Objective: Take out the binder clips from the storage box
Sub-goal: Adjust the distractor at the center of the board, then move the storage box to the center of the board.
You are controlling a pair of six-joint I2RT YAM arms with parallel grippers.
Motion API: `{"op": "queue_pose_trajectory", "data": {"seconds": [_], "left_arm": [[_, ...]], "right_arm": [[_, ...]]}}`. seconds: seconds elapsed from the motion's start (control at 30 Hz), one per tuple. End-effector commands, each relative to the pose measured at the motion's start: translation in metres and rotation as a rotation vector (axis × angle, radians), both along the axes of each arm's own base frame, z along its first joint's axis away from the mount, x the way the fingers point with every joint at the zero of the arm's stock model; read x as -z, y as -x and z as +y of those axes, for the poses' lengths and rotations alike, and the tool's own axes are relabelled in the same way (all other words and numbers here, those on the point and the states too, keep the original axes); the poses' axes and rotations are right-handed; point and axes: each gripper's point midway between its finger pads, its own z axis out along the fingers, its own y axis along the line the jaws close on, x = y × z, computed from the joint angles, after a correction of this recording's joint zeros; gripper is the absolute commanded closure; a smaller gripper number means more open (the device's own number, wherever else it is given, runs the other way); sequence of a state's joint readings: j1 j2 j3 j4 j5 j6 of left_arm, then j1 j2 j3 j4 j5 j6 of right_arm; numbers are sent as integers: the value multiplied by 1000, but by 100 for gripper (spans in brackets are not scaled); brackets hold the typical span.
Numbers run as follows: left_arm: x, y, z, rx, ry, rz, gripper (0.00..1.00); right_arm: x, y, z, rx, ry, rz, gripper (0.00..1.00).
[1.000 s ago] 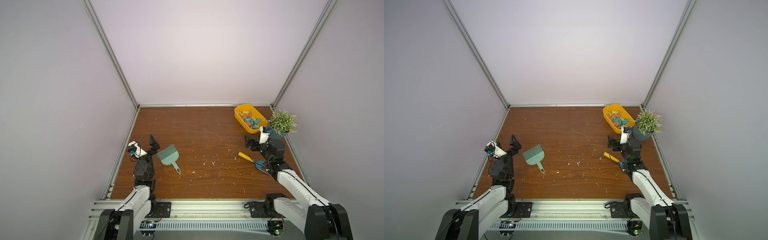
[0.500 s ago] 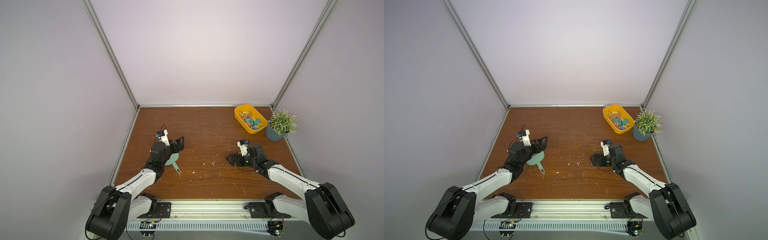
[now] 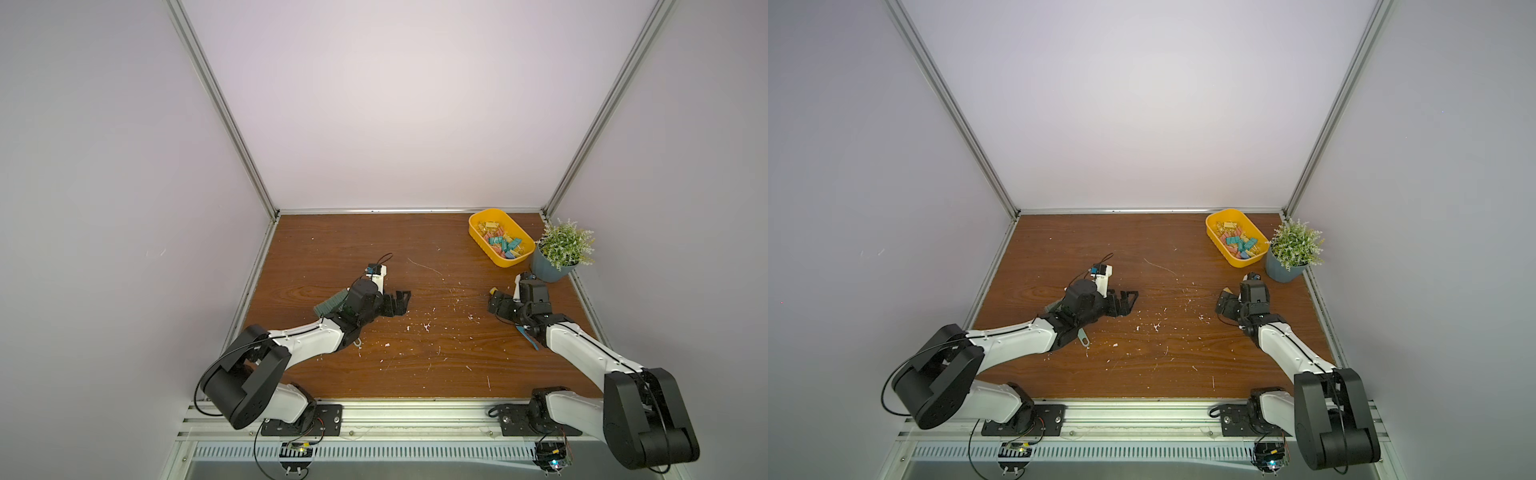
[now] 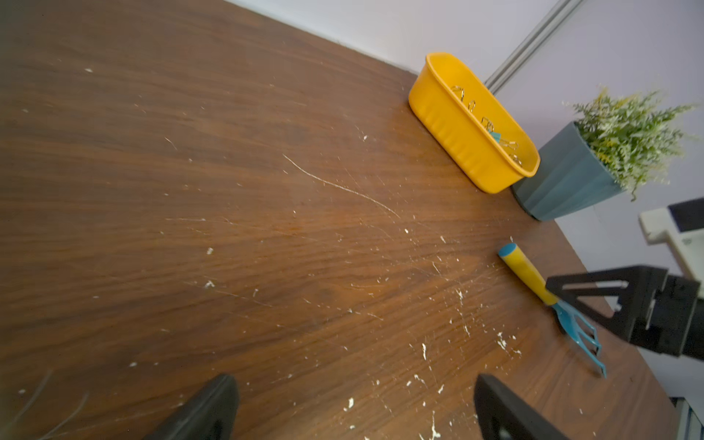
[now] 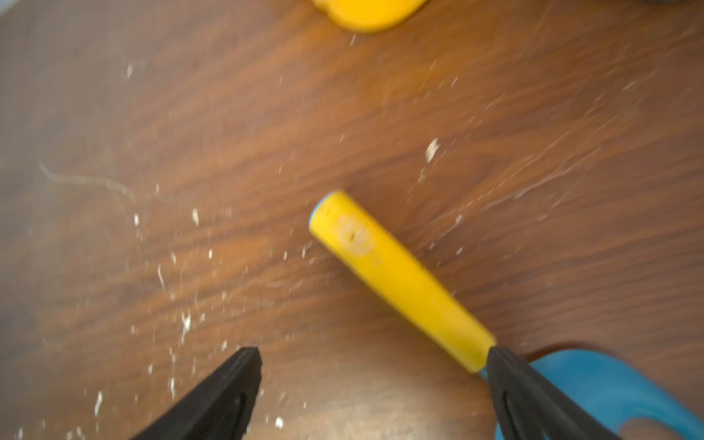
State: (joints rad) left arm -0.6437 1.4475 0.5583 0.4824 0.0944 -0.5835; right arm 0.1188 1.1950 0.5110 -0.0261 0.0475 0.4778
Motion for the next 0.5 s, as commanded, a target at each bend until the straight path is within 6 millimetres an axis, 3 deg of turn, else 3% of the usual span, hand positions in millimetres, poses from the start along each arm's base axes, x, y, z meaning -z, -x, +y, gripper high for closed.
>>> {"op": "queue_pose_trajectory", "data": {"seconds": [0.0, 0.1, 0.27, 0.47], "left_arm": [[7, 7, -16, 54, -30, 25, 0], [12, 9, -27, 72, -51, 32, 1], [6, 1, -34, 65, -49, 31, 0], [-1, -5, -35, 57, -56, 12, 1]], "right_arm": [[-37, -24, 6, 13, -52, -81, 1], [-60, -40, 15, 46, -98, -149, 13], [-89, -67, 0, 225, -19, -226, 26], [-83, -98, -13, 403, -10, -192, 37]]}}
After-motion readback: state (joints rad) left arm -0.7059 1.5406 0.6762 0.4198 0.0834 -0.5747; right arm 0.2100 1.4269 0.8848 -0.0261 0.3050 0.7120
